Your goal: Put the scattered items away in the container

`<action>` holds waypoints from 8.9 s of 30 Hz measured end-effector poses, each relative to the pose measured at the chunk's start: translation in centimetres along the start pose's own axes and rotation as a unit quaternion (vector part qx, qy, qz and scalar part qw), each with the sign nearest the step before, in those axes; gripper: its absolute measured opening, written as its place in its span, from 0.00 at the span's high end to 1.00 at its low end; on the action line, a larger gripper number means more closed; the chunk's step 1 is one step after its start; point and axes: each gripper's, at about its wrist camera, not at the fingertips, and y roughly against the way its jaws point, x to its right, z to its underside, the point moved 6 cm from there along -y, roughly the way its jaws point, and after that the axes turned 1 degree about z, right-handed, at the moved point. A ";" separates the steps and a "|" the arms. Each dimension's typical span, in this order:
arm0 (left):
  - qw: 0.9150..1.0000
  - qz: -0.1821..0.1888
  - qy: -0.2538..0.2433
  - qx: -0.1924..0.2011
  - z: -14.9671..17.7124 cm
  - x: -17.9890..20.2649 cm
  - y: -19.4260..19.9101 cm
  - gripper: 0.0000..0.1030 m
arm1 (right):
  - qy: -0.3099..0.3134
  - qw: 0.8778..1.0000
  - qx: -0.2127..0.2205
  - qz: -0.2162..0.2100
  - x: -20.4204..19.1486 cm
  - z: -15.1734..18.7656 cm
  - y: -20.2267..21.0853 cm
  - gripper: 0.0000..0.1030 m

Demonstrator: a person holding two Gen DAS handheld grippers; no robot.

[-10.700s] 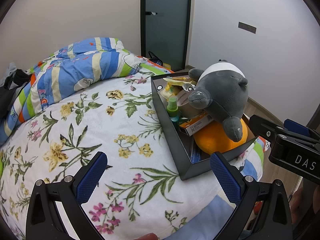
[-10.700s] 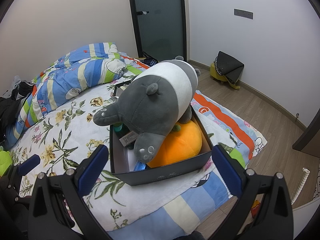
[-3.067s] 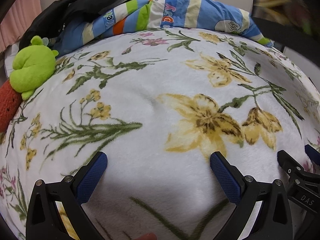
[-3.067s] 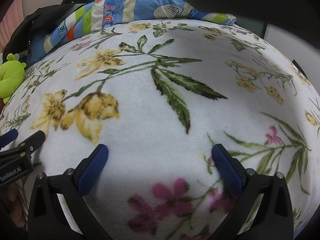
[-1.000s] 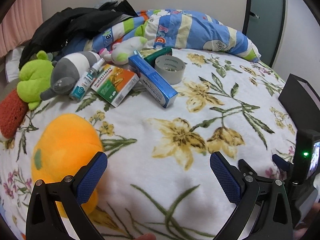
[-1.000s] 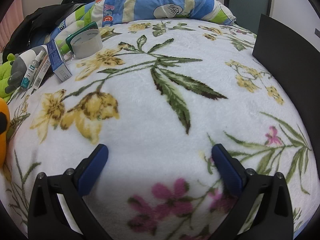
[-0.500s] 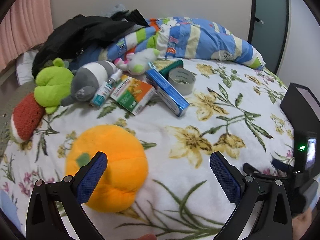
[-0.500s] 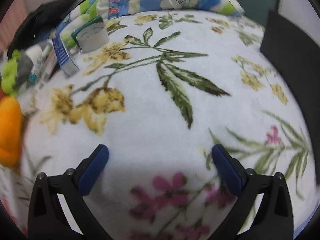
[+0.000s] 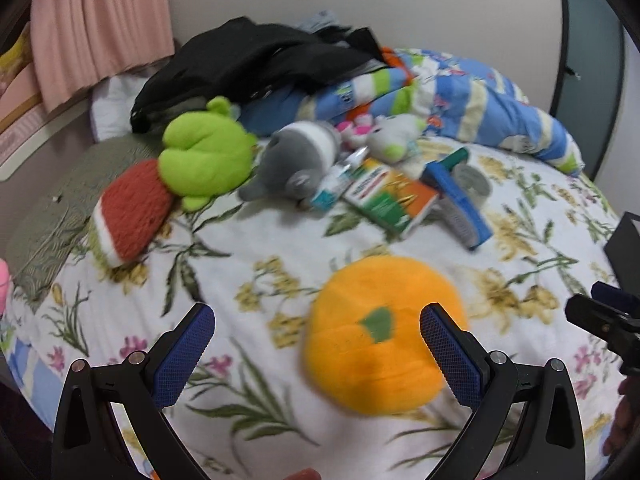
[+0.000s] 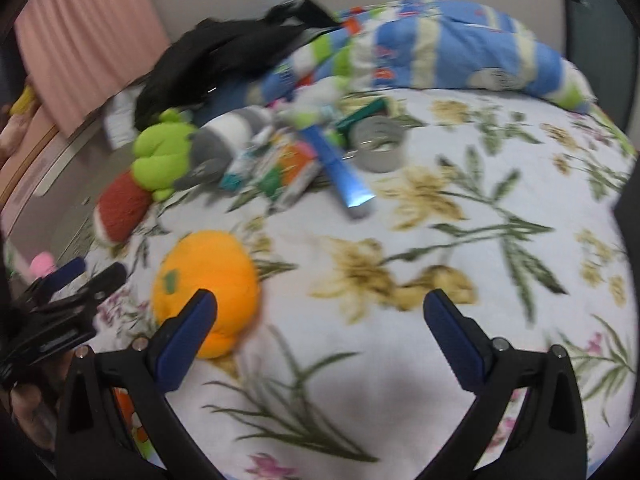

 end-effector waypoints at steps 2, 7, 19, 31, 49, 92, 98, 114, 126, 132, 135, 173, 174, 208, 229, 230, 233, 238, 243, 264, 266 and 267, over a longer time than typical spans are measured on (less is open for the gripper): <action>1.000 -0.001 0.001 -0.003 0.7 -0.6 -0.5 0.01 | 0.012 1.000 -0.008 -0.017 -1.7 0.3 -0.5 0.00; 1.000 0.023 -0.001 -0.010 1.9 -1.1 -1.6 0.01 | 0.028 0.996 -0.027 -0.079 -4.8 1.3 -1.7 0.00; 0.998 0.053 -0.024 -0.035 1.9 2.0 -6.0 0.01 | -0.017 0.999 -0.026 -0.020 1.1 -2.4 -4.7 0.00; 0.997 0.070 -0.012 -0.018 -1.1 4.0 -8.0 0.01 | 0.064 0.996 -0.038 0.044 4.1 -8.2 -12.5 0.00; 0.996 0.084 -0.009 -0.016 -3.2 5.4 -11.3 0.01 | 0.091 0.993 -0.061 0.054 5.3 -9.9 -19.6 0.22; 0.978 0.194 -0.072 0.000 -9.4 9.7 -12.5 0.01 | 0.066 0.997 -0.032 -0.040 5.7 -9.5 -15.0 0.75; 0.972 0.212 -0.105 0.001 -9.7 11.2 -12.2 0.01 | 0.112 0.990 -0.037 -0.072 5.0 -8.6 -13.4 0.75; 0.964 0.184 -0.189 0.027 -9.3 20.2 -7.1 0.01 | 0.149 0.988 -0.002 -0.046 8.2 -6.8 -3.3 0.75; 0.924 0.275 -0.259 0.059 -8.9 35.1 3.4 0.01 | 0.122 0.991 0.030 0.036 17.8 -4.3 10.9 0.75; 0.896 0.324 -0.297 0.060 -7.1 44.8 8.0 0.01 | 0.083 0.991 0.031 0.098 25.3 -1.4 18.6 0.75; 0.880 0.351 -0.317 0.052 -5.4 50.4 10.1 0.01 | 0.058 0.989 0.022 0.132 29.2 0.0 21.4 0.75; 0.947 0.243 -0.208 0.019 -9.1 32.3 4.4 0.09 | -0.034 0.982 0.056 0.177 27.6 -2.3 21.8 0.09; 0.957 0.220 -0.187 0.019 -10.0 28.9 3.3 0.09 | -0.022 0.985 0.049 0.164 25.7 -3.0 20.0 0.09; 0.972 0.060 -0.216 -0.074 -8.6 14.7 -20.8 0.09 | -0.182 0.977 -0.096 -0.060 12.2 -11.6 -15.4 0.08; 0.975 -0.004 -0.206 -0.077 -11.2 11.9 -24.7 0.09 | -0.177 0.979 -0.083 -0.061 12.0 -13.1 -15.5 0.08; 0.976 -0.001 -0.204 -0.073 -11.2 11.6 -24.4 0.09 | -0.177 0.978 -0.087 -0.067 11.6 -13.2 -15.7 0.08; 0.975 0.019 -0.207 -0.076 -10.6 10.8 -24.1 0.09 | -0.167 0.978 -0.097 -0.078 10.1 -13.2 -16.3 0.08; 0.975 0.039 -0.209 -0.062 -10.9 9.9 -23.0 0.09 | -0.185 0.972 -0.101 -0.101 8.5 -13.3 -17.0 0.08; 0.977 0.043 -0.203 -0.044 -12.2 8.3 -23.1 0.09 | -0.228 0.958 -0.113 -0.133 7.8 -13.0 -17.9 0.08; 0.955 0.118 -0.271 -0.012 -8.4 7.7 -23.0 0.23 | -0.244 0.912 -0.255 -0.211 -2.6 -15.7 -28.0 0.11; 0.955 0.120 -0.271 -0.009 -8.3 7.8 -23.0 0.24 | -0.235 0.914 -0.258 -0.208 -3.0 -15.8 -28.2 0.16; 0.955 0.120 -0.272 -0.008 -8.2 7.8 -22.9 0.24 | -0.230 0.915 -0.260 -0.207 -3.3 -15.8 -28.3 0.19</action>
